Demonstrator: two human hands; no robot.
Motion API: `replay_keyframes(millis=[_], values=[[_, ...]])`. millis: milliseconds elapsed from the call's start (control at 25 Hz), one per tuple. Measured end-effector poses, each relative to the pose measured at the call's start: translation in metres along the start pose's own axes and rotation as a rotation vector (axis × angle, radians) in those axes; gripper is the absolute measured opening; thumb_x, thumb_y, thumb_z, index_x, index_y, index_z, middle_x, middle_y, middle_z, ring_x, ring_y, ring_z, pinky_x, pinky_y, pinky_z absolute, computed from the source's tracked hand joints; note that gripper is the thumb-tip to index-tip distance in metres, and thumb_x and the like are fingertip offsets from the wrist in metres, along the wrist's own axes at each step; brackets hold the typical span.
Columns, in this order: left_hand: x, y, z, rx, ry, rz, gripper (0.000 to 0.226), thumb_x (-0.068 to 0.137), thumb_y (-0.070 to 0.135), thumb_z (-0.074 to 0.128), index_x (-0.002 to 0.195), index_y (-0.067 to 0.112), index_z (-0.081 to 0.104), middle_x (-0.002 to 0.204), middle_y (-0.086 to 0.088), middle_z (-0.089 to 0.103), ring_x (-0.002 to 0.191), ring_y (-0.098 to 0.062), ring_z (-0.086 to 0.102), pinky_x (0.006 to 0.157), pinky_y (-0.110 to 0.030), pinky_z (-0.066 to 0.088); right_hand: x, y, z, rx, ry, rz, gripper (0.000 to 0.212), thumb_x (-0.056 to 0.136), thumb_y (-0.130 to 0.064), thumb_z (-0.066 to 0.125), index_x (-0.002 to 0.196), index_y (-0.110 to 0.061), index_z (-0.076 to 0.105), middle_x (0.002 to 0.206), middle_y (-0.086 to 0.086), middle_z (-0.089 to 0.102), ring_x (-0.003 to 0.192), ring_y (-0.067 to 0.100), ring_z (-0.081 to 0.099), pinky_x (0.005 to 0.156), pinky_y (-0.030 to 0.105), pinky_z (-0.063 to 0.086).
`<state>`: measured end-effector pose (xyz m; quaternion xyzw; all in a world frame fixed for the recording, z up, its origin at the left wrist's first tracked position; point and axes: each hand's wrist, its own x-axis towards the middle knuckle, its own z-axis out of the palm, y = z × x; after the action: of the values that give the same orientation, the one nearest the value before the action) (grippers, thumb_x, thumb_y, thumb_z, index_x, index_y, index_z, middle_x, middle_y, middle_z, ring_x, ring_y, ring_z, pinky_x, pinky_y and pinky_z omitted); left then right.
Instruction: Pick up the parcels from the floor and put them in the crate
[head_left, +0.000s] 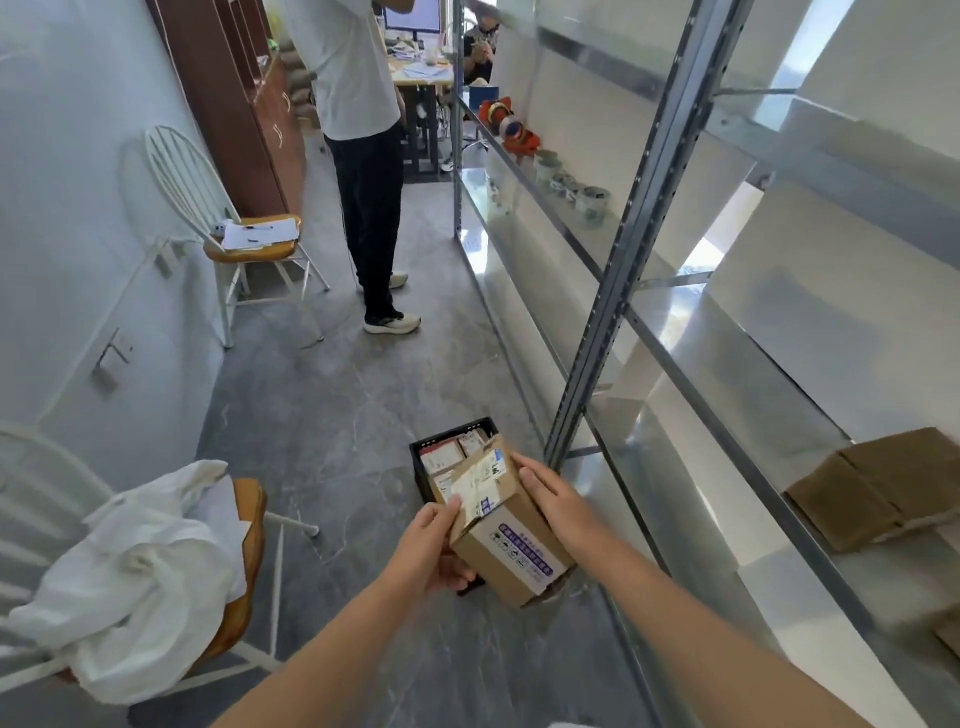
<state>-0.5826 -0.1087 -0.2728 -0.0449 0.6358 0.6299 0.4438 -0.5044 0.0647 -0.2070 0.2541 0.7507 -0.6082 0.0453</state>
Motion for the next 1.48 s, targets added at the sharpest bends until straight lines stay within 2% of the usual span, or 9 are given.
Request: replay_keyframes(millis=[160, 240, 320, 480, 680, 880, 1120, 1320, 1480], values=[[0.034, 0.023, -0.013, -0.051, -0.016, 0.0, 0.059, 0.057, 0.074, 0.075, 0.109, 0.069, 0.05, 0.102, 0.0, 0.076, 0.086, -0.026, 0.075, 0.066, -0.045, 0.058, 0.042, -0.016, -0.008, -0.004, -0.144, -0.049, 0.034, 0.098, -0.045, 0.051, 0.131, -0.04, 0.06, 0.132, -0.005, 0.06, 0.112, 0.015, 0.062, 0.1, 0.036, 0.05], [0.054, 0.037, -0.018, -0.03, 0.049, -0.023, 0.092, 0.061, 0.075, 0.073, 0.137, 0.061, 0.025, 0.104, 0.001, 0.075, 0.088, -0.027, 0.074, 0.065, -0.046, 0.059, 0.068, -0.031, -0.02, 0.001, -0.285, -0.055, 0.039, 0.094, -0.055, 0.052, 0.131, -0.043, 0.059, 0.127, -0.007, 0.064, 0.107, 0.013, 0.066, 0.095, 0.032, 0.053], [0.072, 0.055, -0.022, -0.031, 0.07, -0.019, 0.097, 0.055, 0.078, 0.074, 0.134, 0.048, 0.027, 0.094, 0.001, 0.077, 0.086, -0.03, 0.074, 0.064, -0.049, 0.059, 0.096, -0.048, -0.037, -0.083, -0.447, -0.048, 0.051, 0.086, -0.066, 0.056, 0.135, -0.051, 0.051, 0.126, -0.01, 0.063, 0.104, 0.009, 0.067, 0.085, 0.026, 0.054], [0.098, 0.091, -0.029, -0.068, 0.153, -0.052, 0.093, 0.053, 0.074, 0.079, 0.123, 0.029, 0.036, 0.095, -0.011, 0.076, 0.087, -0.037, 0.073, 0.064, -0.049, 0.059, 0.152, -0.072, -0.058, -0.272, -0.726, -0.039, 0.076, 0.076, -0.057, 0.074, 0.14, -0.06, 0.034, 0.141, -0.016, 0.043, 0.12, 0.007, 0.055, 0.097, 0.031, 0.05], [0.141, 0.137, -0.027, -0.25, 0.374, 0.036, 0.041, 0.094, 0.057, 0.048, 0.114, 0.021, 0.041, 0.112, -0.019, 0.066, 0.076, -0.029, 0.074, 0.061, -0.044, 0.058, 0.212, -0.091, -0.073, -0.098, -0.546, -0.11, 0.048, 0.076, -0.057, 0.075, 0.122, -0.052, 0.06, 0.122, -0.015, 0.065, 0.108, 0.006, 0.065, 0.09, 0.03, 0.055], [0.167, 0.149, -0.031, -0.317, 0.417, 0.053, 0.017, 0.104, 0.034, 0.04, 0.108, 0.019, 0.045, 0.109, -0.02, 0.067, 0.082, -0.032, 0.074, 0.068, -0.05, 0.059, 0.251, -0.071, -0.09, 0.06, -0.322, -0.063, 0.042, 0.087, -0.051, 0.062, 0.123, -0.031, 0.064, 0.117, -0.003, 0.07, 0.109, 0.015, 0.065, 0.089, 0.029, 0.055], [0.193, 0.151, -0.031, -0.306, 0.367, 0.03, 0.025, 0.105, 0.025, 0.041, 0.119, 0.012, 0.057, 0.11, -0.017, 0.071, 0.091, -0.03, 0.073, 0.08, -0.045, 0.059, 0.297, -0.058, -0.077, -0.093, 0.05, 0.082, 0.072, 0.087, -0.051, 0.064, 0.147, -0.027, 0.033, 0.147, 0.002, 0.033, 0.136, 0.023, 0.036, 0.11, 0.05, 0.04], [0.231, 0.149, -0.059, -0.346, 0.314, -0.085, 0.027, 0.105, 0.019, 0.041, 0.126, 0.01, 0.055, 0.115, -0.017, 0.069, 0.095, -0.031, 0.071, 0.073, -0.038, 0.06, 0.331, -0.047, -0.052, -0.146, 0.067, 0.236, 0.03, 0.099, -0.043, 0.049, 0.12, -0.022, 0.051, 0.117, -0.003, 0.061, 0.109, 0.015, 0.06, 0.095, 0.038, 0.051], [0.272, 0.132, -0.073, -0.297, 0.274, -0.19, 0.029, 0.102, 0.016, 0.048, 0.129, 0.011, 0.057, 0.119, -0.019, 0.066, 0.093, -0.032, 0.071, 0.061, -0.034, 0.061, 0.342, -0.015, -0.038, -0.099, 0.075, 0.407, 0.034, 0.104, -0.046, 0.034, 0.125, -0.028, 0.054, 0.117, -0.003, 0.064, 0.106, 0.016, 0.061, 0.095, 0.046, 0.052]])
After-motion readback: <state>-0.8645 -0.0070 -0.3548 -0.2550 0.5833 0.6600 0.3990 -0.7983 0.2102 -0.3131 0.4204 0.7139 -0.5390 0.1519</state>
